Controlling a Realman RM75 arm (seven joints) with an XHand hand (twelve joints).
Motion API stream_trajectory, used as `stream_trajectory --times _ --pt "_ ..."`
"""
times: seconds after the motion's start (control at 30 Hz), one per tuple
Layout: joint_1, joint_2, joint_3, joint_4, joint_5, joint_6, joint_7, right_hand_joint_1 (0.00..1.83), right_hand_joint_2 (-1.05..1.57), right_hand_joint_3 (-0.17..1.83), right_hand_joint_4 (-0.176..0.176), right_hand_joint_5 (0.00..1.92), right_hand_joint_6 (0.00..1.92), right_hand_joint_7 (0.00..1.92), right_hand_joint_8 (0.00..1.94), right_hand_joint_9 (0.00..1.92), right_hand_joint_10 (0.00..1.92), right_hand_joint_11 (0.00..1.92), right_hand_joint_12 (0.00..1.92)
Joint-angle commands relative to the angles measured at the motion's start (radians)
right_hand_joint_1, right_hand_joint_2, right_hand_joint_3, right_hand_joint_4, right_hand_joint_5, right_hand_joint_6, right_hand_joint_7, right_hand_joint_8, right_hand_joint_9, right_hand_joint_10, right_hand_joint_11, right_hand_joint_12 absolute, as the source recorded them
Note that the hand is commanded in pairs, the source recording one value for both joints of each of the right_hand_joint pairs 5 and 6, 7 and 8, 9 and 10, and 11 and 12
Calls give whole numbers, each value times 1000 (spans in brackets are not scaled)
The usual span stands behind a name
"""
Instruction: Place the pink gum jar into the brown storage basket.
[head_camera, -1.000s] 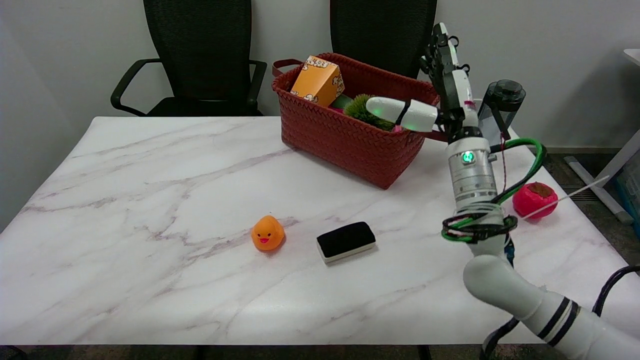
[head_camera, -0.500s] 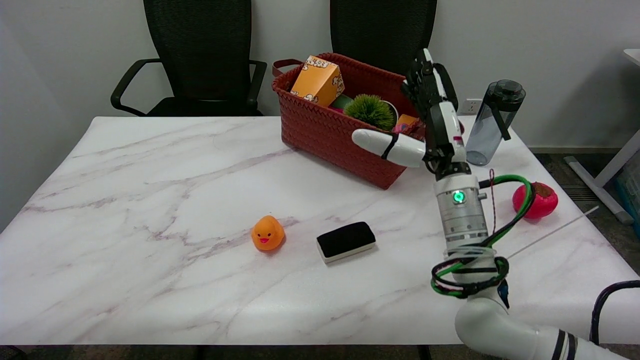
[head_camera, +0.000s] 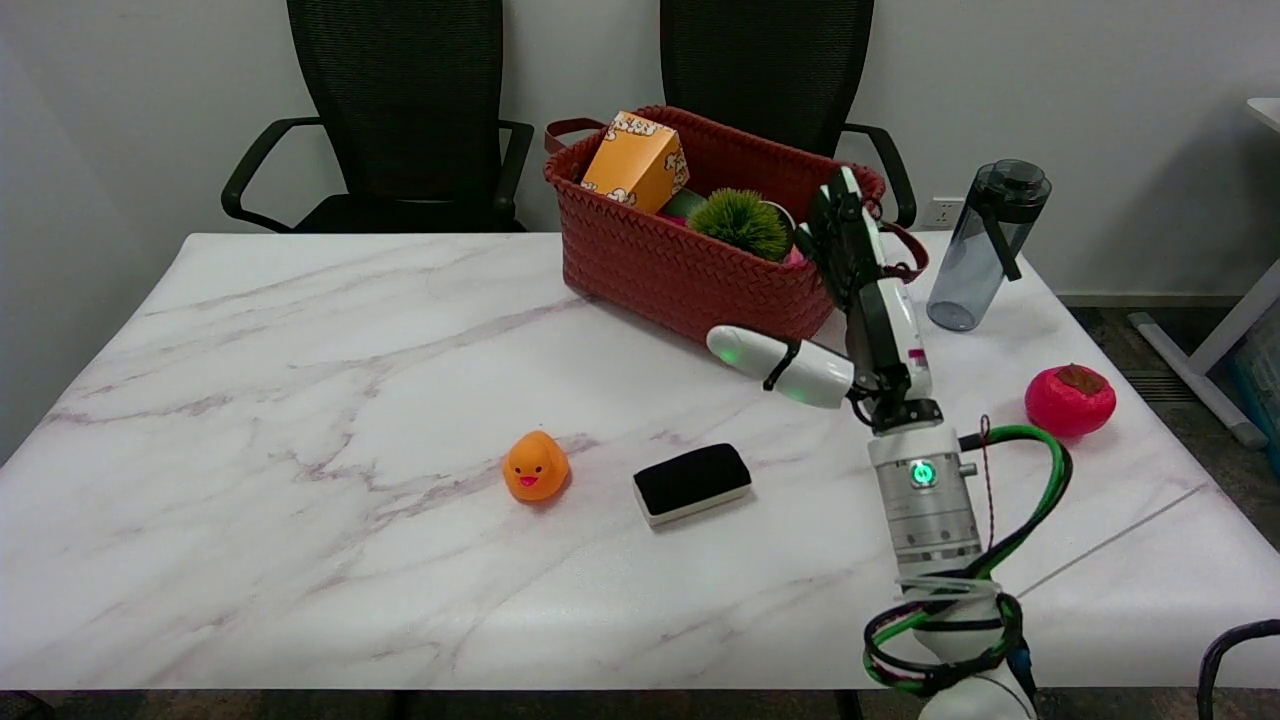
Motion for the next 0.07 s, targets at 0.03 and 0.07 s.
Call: stream_trajectory --times 0.03,0.07 --pt "-84 -30 -25 -75 -141 75 179 1015 656 -175 0 0 0 121 121 113 113 234 234" --pt "-84 -31 -25 -75 -146 75 179 1011 666 -175 0 0 0 118 118 108 108 232 232"
